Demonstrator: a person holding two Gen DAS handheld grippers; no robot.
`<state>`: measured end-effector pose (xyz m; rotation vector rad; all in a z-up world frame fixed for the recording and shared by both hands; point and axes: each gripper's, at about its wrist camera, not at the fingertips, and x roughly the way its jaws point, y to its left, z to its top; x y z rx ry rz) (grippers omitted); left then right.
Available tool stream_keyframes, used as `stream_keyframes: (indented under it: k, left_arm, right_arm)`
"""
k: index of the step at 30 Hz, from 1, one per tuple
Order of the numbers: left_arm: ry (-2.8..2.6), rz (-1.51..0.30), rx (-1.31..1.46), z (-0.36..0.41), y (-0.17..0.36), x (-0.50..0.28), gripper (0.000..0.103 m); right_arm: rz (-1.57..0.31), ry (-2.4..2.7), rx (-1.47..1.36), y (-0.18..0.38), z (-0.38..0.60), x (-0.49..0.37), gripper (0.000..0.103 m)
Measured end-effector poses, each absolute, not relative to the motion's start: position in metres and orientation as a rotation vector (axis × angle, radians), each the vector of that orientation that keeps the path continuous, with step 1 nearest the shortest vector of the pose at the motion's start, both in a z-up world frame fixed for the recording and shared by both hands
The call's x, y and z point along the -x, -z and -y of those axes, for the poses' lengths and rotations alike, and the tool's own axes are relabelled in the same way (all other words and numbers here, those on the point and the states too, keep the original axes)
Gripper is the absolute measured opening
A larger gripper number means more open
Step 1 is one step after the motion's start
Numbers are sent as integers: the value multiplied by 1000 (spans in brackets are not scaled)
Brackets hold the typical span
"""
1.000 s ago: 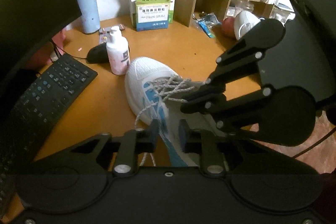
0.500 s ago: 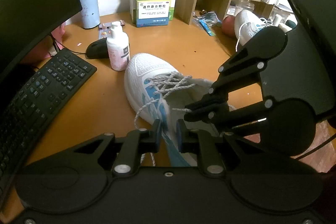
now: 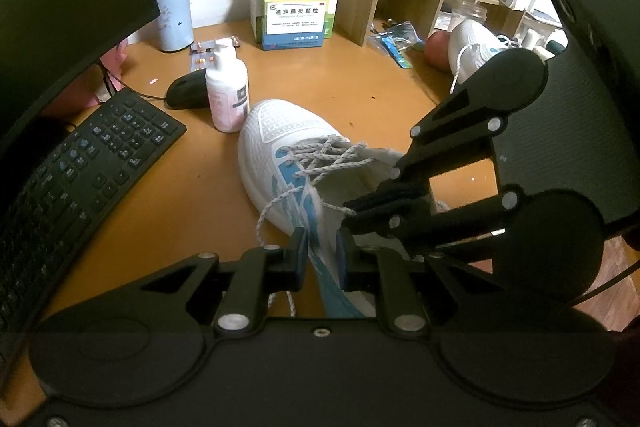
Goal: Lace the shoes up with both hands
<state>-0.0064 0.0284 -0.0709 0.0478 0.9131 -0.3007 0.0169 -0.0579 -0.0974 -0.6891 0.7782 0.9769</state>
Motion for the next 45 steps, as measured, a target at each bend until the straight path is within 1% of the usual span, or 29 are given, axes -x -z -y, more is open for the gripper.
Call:
stream_keyframes:
  k: [35,45]
  left_arm:
    - [308,-915,-59,-31,72,7,13]
    - [306,-917,-56,-32,71,6,13]
  right_arm:
    - [-768,-990,692,101,54,-17,4]
    - [-736,-999,686,98,53,-14,4]
